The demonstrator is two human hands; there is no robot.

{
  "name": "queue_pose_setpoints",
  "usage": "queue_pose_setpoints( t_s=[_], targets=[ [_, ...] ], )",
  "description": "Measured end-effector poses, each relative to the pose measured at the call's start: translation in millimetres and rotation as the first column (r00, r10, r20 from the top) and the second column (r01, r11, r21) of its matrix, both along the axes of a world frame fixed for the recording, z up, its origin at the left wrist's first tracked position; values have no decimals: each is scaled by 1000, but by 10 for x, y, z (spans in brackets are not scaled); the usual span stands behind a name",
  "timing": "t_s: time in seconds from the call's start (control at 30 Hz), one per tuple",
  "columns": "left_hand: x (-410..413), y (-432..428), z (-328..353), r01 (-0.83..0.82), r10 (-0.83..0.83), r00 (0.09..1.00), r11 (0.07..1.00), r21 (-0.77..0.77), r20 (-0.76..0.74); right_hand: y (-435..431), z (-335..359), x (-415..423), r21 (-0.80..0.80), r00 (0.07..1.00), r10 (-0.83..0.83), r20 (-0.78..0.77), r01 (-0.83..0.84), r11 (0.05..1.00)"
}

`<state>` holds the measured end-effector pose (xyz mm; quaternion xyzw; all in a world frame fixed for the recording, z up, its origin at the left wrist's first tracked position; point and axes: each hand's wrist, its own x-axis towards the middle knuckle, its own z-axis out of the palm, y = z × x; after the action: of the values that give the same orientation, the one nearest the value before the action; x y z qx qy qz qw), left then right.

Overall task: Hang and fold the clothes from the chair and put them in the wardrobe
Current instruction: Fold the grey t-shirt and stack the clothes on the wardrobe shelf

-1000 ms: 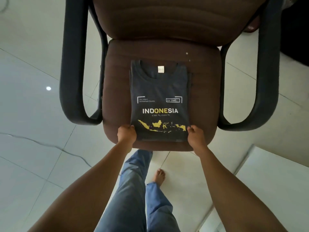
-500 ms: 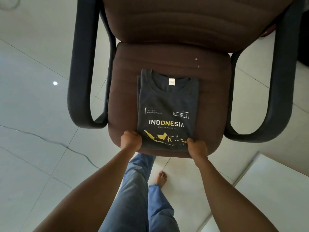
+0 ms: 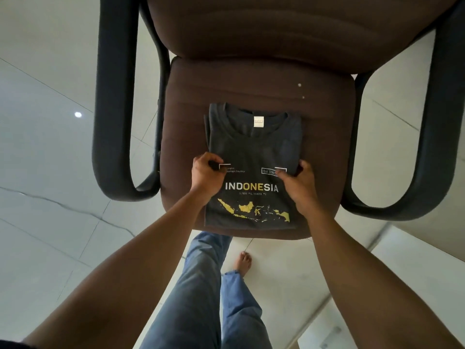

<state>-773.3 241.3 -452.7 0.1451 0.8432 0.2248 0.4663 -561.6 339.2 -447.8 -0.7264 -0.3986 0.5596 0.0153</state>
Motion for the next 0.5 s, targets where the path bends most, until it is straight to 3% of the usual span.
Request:
queue_pose_setpoints(
  t_s=[0.2,0.4,0.5],
  targets=[
    [-7,-31,55,6,5,985,998,-63,173,-194,26,83,-7,995,63,-71,-64,998],
    [-8,-1,135,29,-30,991,1000,12,130,-317,84,108,40,988,15,-153,-9,999],
    [52,3,236,-47,38,976,998,38,216,-437,151,178,89,983,18,-181,-2,996]
  ],
)
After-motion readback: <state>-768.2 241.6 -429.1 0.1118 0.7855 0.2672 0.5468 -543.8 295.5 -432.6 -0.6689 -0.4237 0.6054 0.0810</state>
